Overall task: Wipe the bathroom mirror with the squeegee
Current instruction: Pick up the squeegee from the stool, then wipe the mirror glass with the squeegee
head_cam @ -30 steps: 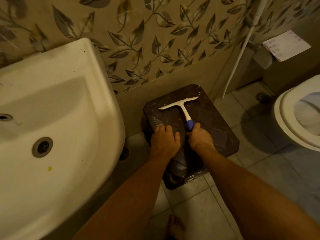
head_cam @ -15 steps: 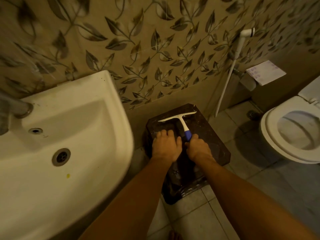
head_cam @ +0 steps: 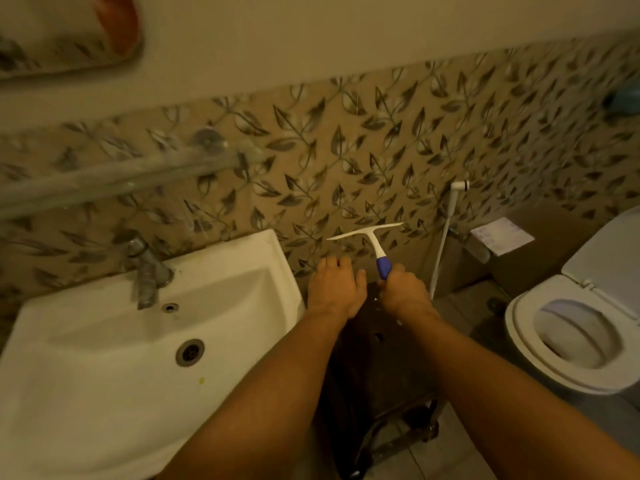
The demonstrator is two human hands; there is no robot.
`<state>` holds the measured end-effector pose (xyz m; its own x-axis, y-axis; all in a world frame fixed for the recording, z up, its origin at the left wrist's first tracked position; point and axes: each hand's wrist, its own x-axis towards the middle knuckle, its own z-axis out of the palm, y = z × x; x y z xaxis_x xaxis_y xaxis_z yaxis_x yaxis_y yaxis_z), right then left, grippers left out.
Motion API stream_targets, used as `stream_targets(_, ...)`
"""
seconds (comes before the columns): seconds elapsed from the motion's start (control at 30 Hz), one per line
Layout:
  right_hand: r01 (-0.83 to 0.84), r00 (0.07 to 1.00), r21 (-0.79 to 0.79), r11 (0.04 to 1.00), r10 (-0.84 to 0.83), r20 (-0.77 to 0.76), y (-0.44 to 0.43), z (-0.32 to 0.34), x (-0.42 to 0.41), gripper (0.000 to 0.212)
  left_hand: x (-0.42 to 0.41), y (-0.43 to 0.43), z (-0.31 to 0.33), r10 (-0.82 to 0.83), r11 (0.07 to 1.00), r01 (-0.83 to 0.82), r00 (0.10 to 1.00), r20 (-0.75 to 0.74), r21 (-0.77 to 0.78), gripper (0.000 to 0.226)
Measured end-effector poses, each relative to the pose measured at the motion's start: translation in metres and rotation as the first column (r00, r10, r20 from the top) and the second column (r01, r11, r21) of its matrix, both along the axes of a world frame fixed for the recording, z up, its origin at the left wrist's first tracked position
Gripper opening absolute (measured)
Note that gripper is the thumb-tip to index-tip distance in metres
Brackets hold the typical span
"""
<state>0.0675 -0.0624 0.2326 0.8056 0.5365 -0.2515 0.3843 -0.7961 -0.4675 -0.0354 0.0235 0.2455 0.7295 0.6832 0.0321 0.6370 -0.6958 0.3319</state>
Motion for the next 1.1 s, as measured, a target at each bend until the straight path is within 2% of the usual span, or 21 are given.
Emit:
stream_targets(0.43, -0.062, 0.976, 0.240, 0.969, 0.008, 0.217, 0.033, 0.222, -0.058, 0.038, -0.069, 0.042, 0.201, 0.013, 0.969, -0.076, 0.966, 0.258, 0.234, 0.046)
stream_targets(0.6, -0.104, 0.952, 0.311, 0.945, 0.004, 0.306, 0.052, 0.306, -0.094, 0.037, -0.106, 0.062, 0.277, 0.038, 0.930, -0.156, 0.941, 0.335, 0.333, 0.045)
stream_targets(0.7, -0.129, 0.941, 0.407, 0.904, -0.018, 0.338, 0.062, 0.352, -0.120, 0.038, -0.130, 0.073, 0.321, 0.045, 0.901, -0.199, 0.926, 0.374, 0.386, 0.048)
stream_targets(1.1, -0.297, 0.883, 0.557, 0.775, 0.000, 0.470, 0.101, 0.493, -0.219, 0.038, -0.237, 0.131, 0.432, 0.053, 0.812, -0.311, 0.882, 0.468, 0.495, 0.046)
